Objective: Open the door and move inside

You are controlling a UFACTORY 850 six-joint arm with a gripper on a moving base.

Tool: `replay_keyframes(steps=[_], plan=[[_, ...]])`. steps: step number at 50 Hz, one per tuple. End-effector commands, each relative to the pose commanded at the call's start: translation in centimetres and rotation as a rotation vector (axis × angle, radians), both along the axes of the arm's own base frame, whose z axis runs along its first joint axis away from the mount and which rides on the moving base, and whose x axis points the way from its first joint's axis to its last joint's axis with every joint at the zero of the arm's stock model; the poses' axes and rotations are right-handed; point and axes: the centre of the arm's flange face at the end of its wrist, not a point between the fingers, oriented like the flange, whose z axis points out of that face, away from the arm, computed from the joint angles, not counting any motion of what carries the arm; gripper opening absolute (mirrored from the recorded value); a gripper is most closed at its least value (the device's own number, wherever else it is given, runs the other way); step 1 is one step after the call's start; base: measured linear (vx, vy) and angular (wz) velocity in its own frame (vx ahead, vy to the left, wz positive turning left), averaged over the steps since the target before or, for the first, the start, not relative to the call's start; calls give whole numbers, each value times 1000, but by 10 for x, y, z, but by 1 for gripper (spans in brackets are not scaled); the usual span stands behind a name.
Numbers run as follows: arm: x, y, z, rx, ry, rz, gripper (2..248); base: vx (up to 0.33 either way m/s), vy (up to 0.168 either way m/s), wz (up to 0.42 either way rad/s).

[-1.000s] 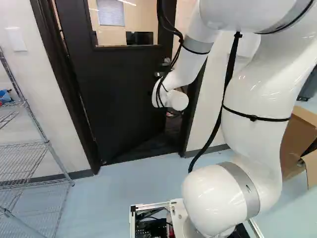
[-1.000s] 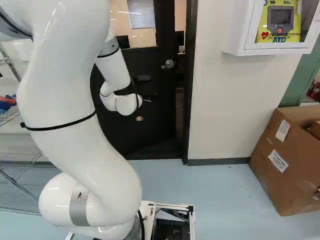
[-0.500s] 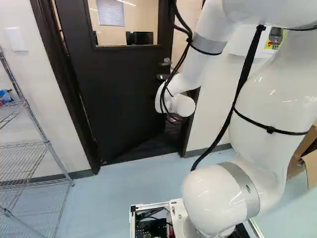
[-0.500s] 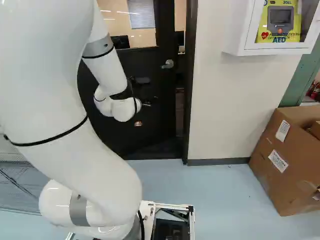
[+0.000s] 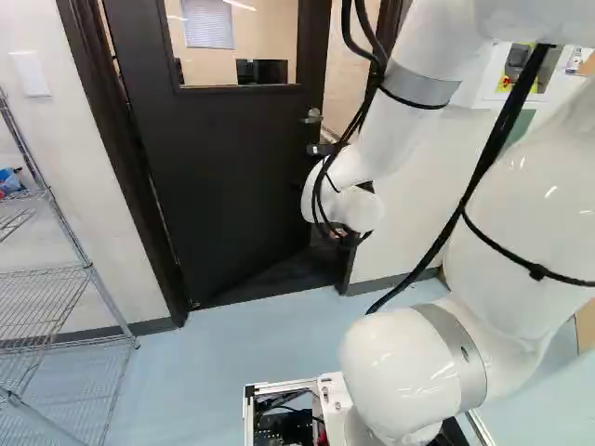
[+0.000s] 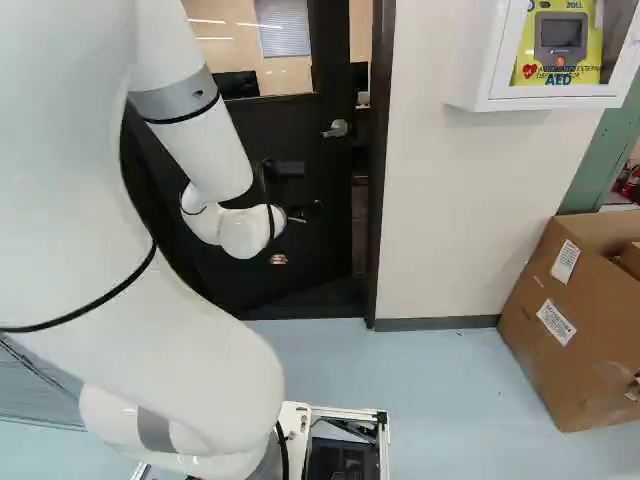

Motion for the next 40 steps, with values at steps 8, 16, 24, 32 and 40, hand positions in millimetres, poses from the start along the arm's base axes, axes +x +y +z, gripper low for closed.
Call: replay_keyframes(steps=[8,16,24,32,40], plan=[[-14,-8,-1,0,-1,-21,247,0,0,0],[-23,-13,-1,0,-3,-36,247,0,0,0],[-27,-14,-2,0,-4,-40,247,0,0,0],[-27,-15,-2,0,-4,-40,247,0,0,0],[-27,-15,-2,0,-4,-40,247,0,0,0]])
